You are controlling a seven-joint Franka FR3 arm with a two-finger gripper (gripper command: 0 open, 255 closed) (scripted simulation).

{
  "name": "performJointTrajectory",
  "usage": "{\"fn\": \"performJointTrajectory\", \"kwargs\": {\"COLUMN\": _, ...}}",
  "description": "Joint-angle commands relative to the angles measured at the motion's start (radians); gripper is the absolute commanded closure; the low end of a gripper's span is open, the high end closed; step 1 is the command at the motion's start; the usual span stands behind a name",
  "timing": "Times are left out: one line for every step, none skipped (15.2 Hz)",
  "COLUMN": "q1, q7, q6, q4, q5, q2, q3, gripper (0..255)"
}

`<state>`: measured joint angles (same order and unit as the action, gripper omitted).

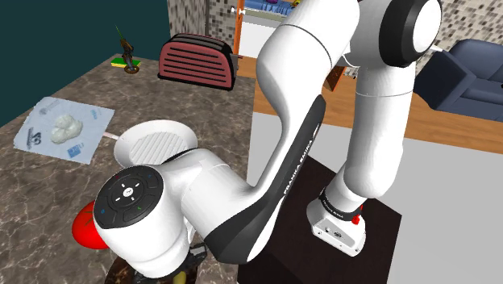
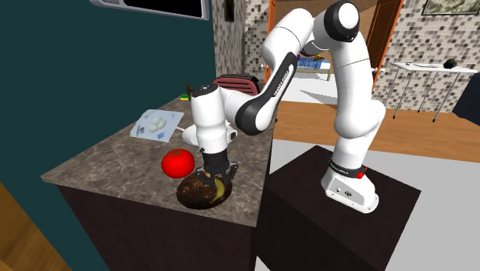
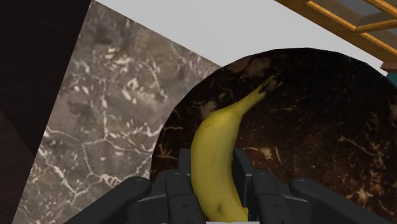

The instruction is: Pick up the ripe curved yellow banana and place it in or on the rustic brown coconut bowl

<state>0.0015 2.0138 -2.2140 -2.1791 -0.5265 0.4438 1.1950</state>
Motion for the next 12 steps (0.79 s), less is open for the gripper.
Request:
{"fn": "performJointTrajectory", "kwargs": {"q1": 0.0, "q7": 0.0, "q6": 0.0, "q4": 0.0, "q5": 0.0, "q2": 0.0, "q3": 0.0, "gripper": 255}}
{"fn": "performJointTrajectory", "kwargs": {"q1": -0.012, "q7": -0.008, "q6": 0.008, "q4": 0.002, "q5": 0.012, "q2": -0.009, "q3": 0.015, "gripper": 255}}
{"fn": "performJointTrajectory", "kwargs": {"q1": -0.025, "q7": -0.015, "q6": 0.017, "q4": 0.005, "q5": 0.024, "q2": -0.018, "q3": 0.029, "gripper": 255}}
{"fn": "performJointTrajectory", "kwargs": {"q1": -0.038, "q7": -0.023, "q6": 0.026, "q4": 0.008, "q5": 0.036, "q2": -0.027, "q3": 0.044, "gripper": 255}}
{"fn": "performJointTrajectory", "kwargs": {"q1": -0.05, "q7": -0.03, "q6": 0.035, "q4": 0.011, "q5": 0.048, "q2": -0.036, "q3": 0.059, "gripper": 255}}
{"fn": "performJointTrajectory", "kwargs": {"q1": -0.064, "q7": -0.038, "q6": 0.044, "q4": 0.014, "q5": 0.059, "q2": -0.045, "q3": 0.075, "gripper": 255}}
{"fn": "performJointTrajectory", "kwargs": {"q1": -0.077, "q7": -0.045, "q6": 0.054, "q4": 0.018, "q5": 0.071, "q2": -0.054, "q3": 0.09, "gripper": 255}}
{"fn": "performJointTrajectory", "kwargs": {"q1": -0.091, "q7": -0.052, "q6": 0.063, "q4": 0.021, "q5": 0.082, "q2": -0.063, "q3": 0.105, "gripper": 255}}
{"fn": "performJointTrajectory", "kwargs": {"q1": -0.104, "q7": -0.06, "q6": 0.072, "q4": 0.025, "q5": 0.094, "q2": -0.072, "q3": 0.121, "gripper": 255}}
{"fn": "performJointTrajectory", "kwargs": {"q1": -0.119, "q7": -0.067, "q6": 0.082, "q4": 0.03, "q5": 0.105, "q2": -0.08, "q3": 0.137, "gripper": 255}}
{"fn": "performJointTrajectory", "kwargs": {"q1": -0.133, "q7": -0.074, "q6": 0.092, "q4": 0.034, "q5": 0.116, "q2": -0.088, "q3": 0.153, "gripper": 255}}
{"fn": "performJointTrajectory", "kwargs": {"q1": -0.147, "q7": -0.081, "q6": 0.102, "q4": 0.039, "q5": 0.127, "q2": -0.096, "q3": 0.169, "gripper": 255}}
